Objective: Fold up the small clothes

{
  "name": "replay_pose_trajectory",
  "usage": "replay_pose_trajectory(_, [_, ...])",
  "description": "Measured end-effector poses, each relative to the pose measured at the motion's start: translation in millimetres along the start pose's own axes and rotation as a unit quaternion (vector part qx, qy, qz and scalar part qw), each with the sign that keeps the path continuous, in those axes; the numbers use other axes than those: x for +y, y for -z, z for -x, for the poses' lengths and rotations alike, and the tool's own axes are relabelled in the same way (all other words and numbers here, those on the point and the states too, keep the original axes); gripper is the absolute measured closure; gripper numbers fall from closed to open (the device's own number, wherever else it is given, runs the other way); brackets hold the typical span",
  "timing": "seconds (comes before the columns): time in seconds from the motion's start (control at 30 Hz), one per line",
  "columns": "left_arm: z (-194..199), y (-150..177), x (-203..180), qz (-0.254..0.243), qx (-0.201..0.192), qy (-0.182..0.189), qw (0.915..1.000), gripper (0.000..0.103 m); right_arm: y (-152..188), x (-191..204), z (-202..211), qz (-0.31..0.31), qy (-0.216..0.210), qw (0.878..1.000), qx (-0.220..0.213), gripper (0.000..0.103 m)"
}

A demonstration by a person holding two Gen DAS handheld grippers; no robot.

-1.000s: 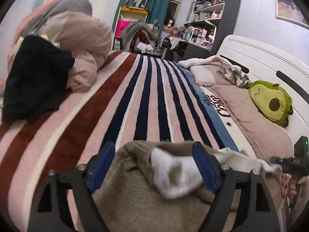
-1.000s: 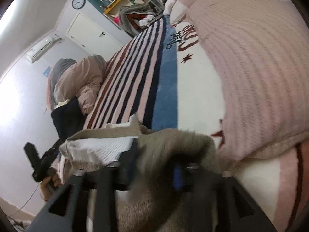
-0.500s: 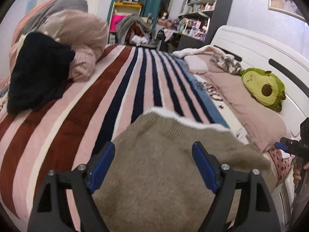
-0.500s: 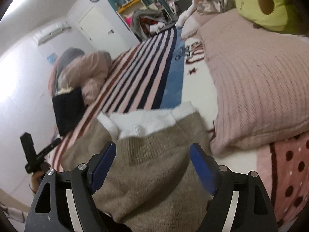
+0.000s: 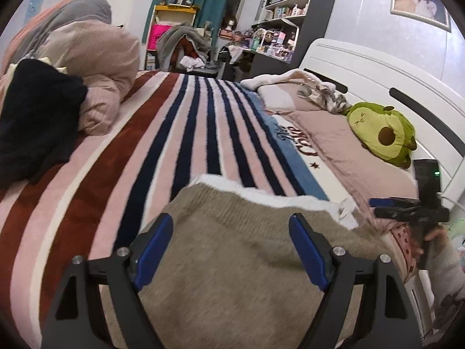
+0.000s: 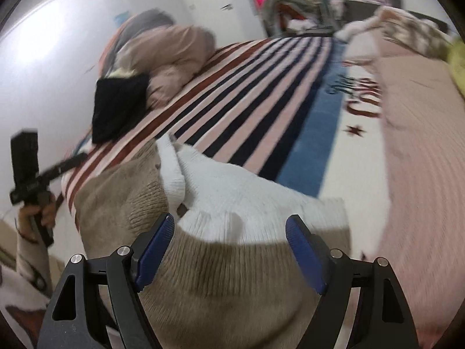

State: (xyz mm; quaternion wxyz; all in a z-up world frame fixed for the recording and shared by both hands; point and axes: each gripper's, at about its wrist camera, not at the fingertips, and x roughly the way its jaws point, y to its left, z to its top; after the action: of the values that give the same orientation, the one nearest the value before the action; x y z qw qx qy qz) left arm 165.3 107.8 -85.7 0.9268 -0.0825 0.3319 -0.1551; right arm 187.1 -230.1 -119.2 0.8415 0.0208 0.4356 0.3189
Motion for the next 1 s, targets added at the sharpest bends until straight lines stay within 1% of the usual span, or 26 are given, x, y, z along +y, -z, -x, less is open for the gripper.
replay_pose_trajectory(0.07, [-6.3,-5.2,-2.2,-0.002,-0.001,0.006,1.0,0.024,-8.7,0.5,-17.0,0.032,-0.024,0.999,0.023,0.025])
replay_pose_trajectory(0.13, [-13.6,-10.1,-4.0,-0.004,-0.001,0.011,0.9999,0.024,-14.6,1.4,-31.5,0.052,-0.05,0.996,0.046,0.018])
replay_pose_trajectory(0.17, [-15.7,-10.9,-4.0,-0.005,0.0,0.012,0.9999,0.024,-17.8,2.0,-41.5,0.064,-0.069,0.993,0.066,0.018])
replay_pose_trajectory(0.2, [-19.1,-12.3,-4.6,-0.006,0.0,0.014,0.9999,0.024,-19.2,2.8,-46.7,0.072,-0.078,0.991,0.077,0.017])
replay_pose_trajectory(0.27, [-25.3,-13.5,-5.0,-0.006,0.003,0.017,0.9998,0.024,-19.2,4.4,-61.1,0.097,-0.088,0.985,0.115,0.017])
replay_pose_trajectory(0.33, [-30.3,-13.0,-5.0,-0.006,0.007,0.018,0.9998,0.024,-13.7,4.4,-71.7,0.118,-0.088,0.977,0.155,0.017])
replay_pose_trajectory(0.4, [-34.8,-11.5,-3.6,-0.005,0.012,0.014,0.9998,0.024,-8.5,3.0,-71.8,0.126,-0.09,0.973,0.171,0.019])
replay_pose_trajectory(0.47, [-36.8,-9.4,-2.5,-0.005,0.016,0.011,0.9998,0.024,-3.4,-0.2,-63.3,0.128,-0.092,0.973,0.17,0.023])
replay_pose_trajectory(0.5, [-38.2,-9.2,-2.5,-0.004,0.018,0.011,0.9998,0.024,-1.5,-1.4,-59.8,0.126,-0.091,0.973,0.168,0.029])
replay_pose_trajectory(0.53, [-39.0,-8.2,-2.0,-0.003,0.019,0.01,0.9998,0.024,1.2,-2.4,-55.5,0.123,-0.091,0.974,0.165,0.04])
replay_pose_trajectory(0.57, [-39.4,-7.9,-2.1,-0.003,0.02,0.01,0.9998,0.024,4.7,-3.0,-50.9,0.123,-0.091,0.975,0.161,0.045])
replay_pose_trajectory(0.6, [-39.6,-7.3,-2.0,-0.002,0.02,0.011,0.9997,0.024,8.5,-2.1,-46.9,0.125,-0.09,0.976,0.156,0.059])
replay_pose_trajectory(0.63, [-39.4,-6.5,-2.1,0.0,0.02,0.012,0.9997,0.024,10.6,-0.8,-44.9,0.127,-0.088,0.976,0.153,0.075])
replay_pose_trajectory(0.67, [-39.1,-6.0,-2.2,0.001,0.021,0.012,0.9997,0.024,14.4,2.8,-42.3,0.134,-0.075,0.977,0.145,0.083])
replay_pose_trajectory(0.7, [-38.5,-5.1,-3.0,0.001,0.02,0.013,0.9997,0.024,15.2,4.7,-41.5,0.138,-0.064,0.978,0.14,0.095])
replay_pose_trajectory(0.8, [-35.3,-3.4,-5.9,-0.001,0.018,0.016,0.9997,0.024,15.3,8.1,-39.1,0.134,-0.026,0.984,0.116,0.099])
replay_pose_trajectory(0.87, [-33.2,-3.1,-7.1,-0.003,0.017,0.015,0.9997,0.024,11.2,8.4,-34.5,0.132,0.012,0.987,0.094,0.1])
replay_pose_trajectory(0.93, [-30.8,-2.8,-6.6,-0.004,0.015,0.013,0.9998,0.024,2.1,0.2,-29.6,0.109,0.043,0.99,0.075,0.1])
replay_pose_trajectory(1.0, [-29.4,-2.8,-5.5,-0.003,0.014,0.01,0.9998,0.024,-5.3,-13.4,-21.6,0.088,0.065,0.992,0.058,0.101])
